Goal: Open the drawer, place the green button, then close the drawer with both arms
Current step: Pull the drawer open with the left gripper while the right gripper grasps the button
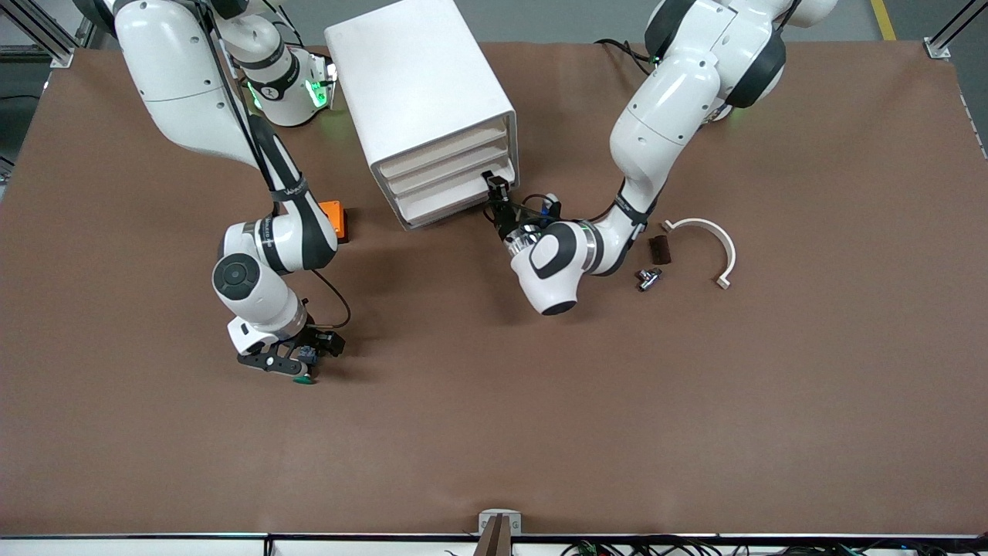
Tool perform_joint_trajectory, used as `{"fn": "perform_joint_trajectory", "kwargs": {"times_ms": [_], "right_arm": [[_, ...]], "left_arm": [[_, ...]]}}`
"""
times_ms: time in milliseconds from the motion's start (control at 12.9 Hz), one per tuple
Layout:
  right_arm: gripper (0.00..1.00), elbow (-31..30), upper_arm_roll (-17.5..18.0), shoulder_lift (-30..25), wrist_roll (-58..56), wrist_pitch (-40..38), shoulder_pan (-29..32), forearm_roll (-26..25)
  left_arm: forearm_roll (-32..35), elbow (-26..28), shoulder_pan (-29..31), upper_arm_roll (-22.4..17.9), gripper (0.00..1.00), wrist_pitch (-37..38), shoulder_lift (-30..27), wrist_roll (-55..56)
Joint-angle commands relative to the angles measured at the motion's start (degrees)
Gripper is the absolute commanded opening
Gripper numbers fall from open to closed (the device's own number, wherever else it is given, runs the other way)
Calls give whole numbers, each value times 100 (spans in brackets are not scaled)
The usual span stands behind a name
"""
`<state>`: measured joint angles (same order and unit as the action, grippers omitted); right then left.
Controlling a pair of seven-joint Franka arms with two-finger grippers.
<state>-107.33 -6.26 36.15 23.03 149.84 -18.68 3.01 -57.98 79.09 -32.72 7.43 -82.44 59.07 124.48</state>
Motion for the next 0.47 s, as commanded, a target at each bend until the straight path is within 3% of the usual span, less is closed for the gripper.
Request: {"fn": "perform_joint_trajectory", "kwargs": {"times_ms": [0,388], "right_arm": [[100,326,19,181,-96,-60,101,-28],[98,379,19,304,-299,-60,285,-20]], "left_arm": [[-310,-96,326,4,11,70,-19,42],[-346,-113,924,-5,15,17,-19,24]]}}
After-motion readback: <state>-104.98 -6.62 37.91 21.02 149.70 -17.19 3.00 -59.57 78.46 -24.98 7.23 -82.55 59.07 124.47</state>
